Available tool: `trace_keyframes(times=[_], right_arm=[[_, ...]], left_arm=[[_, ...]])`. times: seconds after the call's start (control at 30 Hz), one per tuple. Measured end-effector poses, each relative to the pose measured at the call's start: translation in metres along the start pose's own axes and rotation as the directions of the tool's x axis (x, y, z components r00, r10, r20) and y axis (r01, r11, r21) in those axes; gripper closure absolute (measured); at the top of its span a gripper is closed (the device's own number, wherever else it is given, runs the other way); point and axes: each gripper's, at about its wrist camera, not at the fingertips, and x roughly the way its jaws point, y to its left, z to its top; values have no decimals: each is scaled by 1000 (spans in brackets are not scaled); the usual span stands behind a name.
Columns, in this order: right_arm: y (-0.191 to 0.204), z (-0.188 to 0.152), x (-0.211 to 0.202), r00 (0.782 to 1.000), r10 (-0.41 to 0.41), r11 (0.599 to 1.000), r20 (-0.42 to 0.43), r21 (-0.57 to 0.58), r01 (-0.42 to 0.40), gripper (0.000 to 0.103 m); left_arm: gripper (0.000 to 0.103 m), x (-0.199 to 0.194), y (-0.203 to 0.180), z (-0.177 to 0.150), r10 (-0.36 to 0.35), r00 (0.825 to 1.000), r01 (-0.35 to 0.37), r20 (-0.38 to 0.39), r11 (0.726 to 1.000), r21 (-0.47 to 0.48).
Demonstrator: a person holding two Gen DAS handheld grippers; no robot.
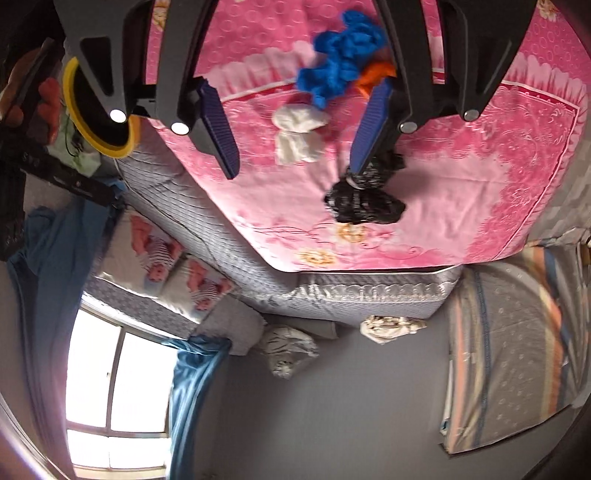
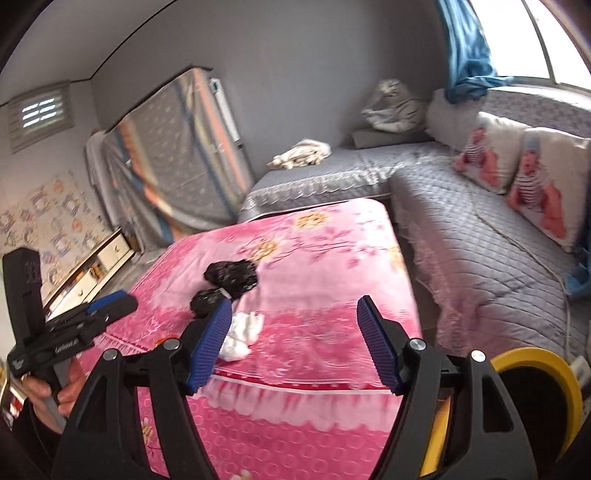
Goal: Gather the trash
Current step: 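Move both tools back over the bed toward the black bag and tissue, then grasp the black plastic bag with the left tool while the right grasps the white tissue bundle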
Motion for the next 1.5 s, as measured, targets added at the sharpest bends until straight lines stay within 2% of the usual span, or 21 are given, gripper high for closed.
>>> trace_keyframes(times=[0.27, 0.4, 0.8, 1.33, 1.43, 1.5], right_arm=[[50, -14, 62, 990, 68, 994, -120, -77, -77, 30], [57, -24, 85, 983, 75, 992, -169, -89, -91, 27], [63, -48, 140, 956, 46, 987, -288, -132, -87, 26], [76, -52, 185, 936, 18, 984, -351, -161, -80, 26], [73, -54, 193, 927, 23, 986, -375, -142, -82, 27], [73, -57, 196, 923, 27, 986, -384, -140, -87, 28]], left_arm=[[38, 35, 48, 11, 62, 997, -63, -34, 997, -32], [38, 56, 62, 12, 46, 997, -50, -67, 997, -51], [38, 116, 72, 7, 49, 982, -49, -181, 999, 6], [38, 166, 66, 8, 41, 964, -28, -263, 998, 55], [41, 173, 65, 6, 48, 959, -34, -279, 998, 56], [49, 179, 65, 5, 61, 954, -46, -293, 997, 58]])
